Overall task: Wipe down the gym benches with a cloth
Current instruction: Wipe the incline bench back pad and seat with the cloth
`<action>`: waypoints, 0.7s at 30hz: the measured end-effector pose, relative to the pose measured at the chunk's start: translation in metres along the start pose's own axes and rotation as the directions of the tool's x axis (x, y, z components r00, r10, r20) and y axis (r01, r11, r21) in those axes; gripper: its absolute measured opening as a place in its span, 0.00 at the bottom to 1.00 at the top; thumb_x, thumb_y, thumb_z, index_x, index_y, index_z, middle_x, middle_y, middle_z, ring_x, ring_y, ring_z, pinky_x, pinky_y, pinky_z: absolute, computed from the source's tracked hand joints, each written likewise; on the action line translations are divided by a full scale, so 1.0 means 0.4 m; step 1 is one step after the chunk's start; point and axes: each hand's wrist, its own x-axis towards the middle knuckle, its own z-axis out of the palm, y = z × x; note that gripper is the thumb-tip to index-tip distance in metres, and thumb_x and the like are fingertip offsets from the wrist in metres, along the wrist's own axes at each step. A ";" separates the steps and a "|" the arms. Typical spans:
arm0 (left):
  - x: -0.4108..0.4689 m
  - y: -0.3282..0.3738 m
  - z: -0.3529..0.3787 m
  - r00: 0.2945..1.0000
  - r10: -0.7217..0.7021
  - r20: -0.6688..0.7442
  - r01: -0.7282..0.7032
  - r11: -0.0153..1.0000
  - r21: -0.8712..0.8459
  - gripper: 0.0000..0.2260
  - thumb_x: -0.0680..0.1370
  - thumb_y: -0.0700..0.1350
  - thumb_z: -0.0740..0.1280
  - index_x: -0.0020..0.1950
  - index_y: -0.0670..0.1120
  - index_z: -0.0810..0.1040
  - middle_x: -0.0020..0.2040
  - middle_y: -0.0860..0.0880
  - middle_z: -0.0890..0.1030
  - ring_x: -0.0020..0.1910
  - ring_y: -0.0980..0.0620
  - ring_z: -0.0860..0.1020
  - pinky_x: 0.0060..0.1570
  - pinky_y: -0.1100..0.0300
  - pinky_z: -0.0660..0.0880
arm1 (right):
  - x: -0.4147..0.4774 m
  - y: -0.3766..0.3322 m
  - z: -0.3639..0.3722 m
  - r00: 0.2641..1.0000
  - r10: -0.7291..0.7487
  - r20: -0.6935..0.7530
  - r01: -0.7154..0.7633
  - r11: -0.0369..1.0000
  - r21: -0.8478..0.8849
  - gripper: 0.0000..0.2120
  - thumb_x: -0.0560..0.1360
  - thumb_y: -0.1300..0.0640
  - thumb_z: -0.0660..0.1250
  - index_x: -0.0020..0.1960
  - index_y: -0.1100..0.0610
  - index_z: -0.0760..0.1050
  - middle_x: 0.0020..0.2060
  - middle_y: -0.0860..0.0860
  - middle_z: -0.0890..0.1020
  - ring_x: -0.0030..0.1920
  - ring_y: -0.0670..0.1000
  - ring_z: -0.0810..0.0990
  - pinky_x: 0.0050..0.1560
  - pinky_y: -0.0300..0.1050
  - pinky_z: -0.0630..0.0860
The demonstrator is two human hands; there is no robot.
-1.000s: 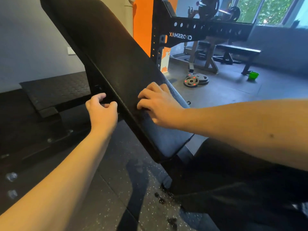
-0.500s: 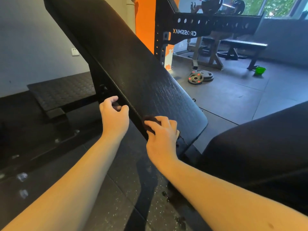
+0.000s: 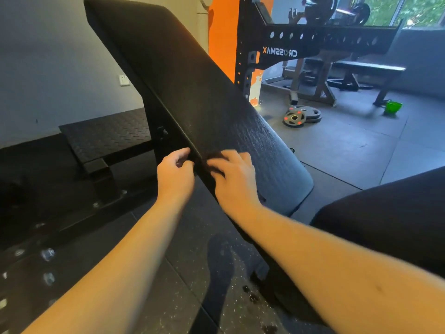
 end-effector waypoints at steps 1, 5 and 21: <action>0.002 0.000 0.001 1.000 -0.003 -0.002 0.003 1.000 0.005 0.18 0.80 0.39 0.64 0.69 0.51 0.79 0.64 0.52 0.81 0.63 0.52 0.79 0.65 0.47 0.78 | -0.047 0.011 -0.008 1.000 0.008 -0.029 -0.009 1.000 -0.023 0.11 0.78 0.60 0.70 0.57 0.49 0.85 0.59 0.46 0.80 0.58 0.53 0.71 0.54 0.57 0.73; -0.005 0.006 0.001 1.000 0.007 0.007 -0.007 1.000 0.022 0.18 0.81 0.39 0.64 0.69 0.51 0.79 0.64 0.53 0.80 0.63 0.52 0.79 0.64 0.47 0.78 | -0.132 0.017 -0.015 0.995 0.092 -0.036 -0.093 0.995 -0.032 0.12 0.76 0.62 0.72 0.56 0.50 0.85 0.58 0.45 0.80 0.59 0.52 0.70 0.54 0.55 0.72; -0.016 0.011 -0.004 0.999 0.041 0.010 -0.042 0.998 0.036 0.17 0.81 0.40 0.65 0.68 0.51 0.78 0.64 0.53 0.78 0.62 0.52 0.79 0.64 0.49 0.78 | -0.116 0.009 -0.011 0.989 0.134 -0.064 -0.137 0.989 -0.045 0.12 0.79 0.60 0.70 0.57 0.46 0.83 0.58 0.46 0.79 0.59 0.52 0.70 0.55 0.52 0.67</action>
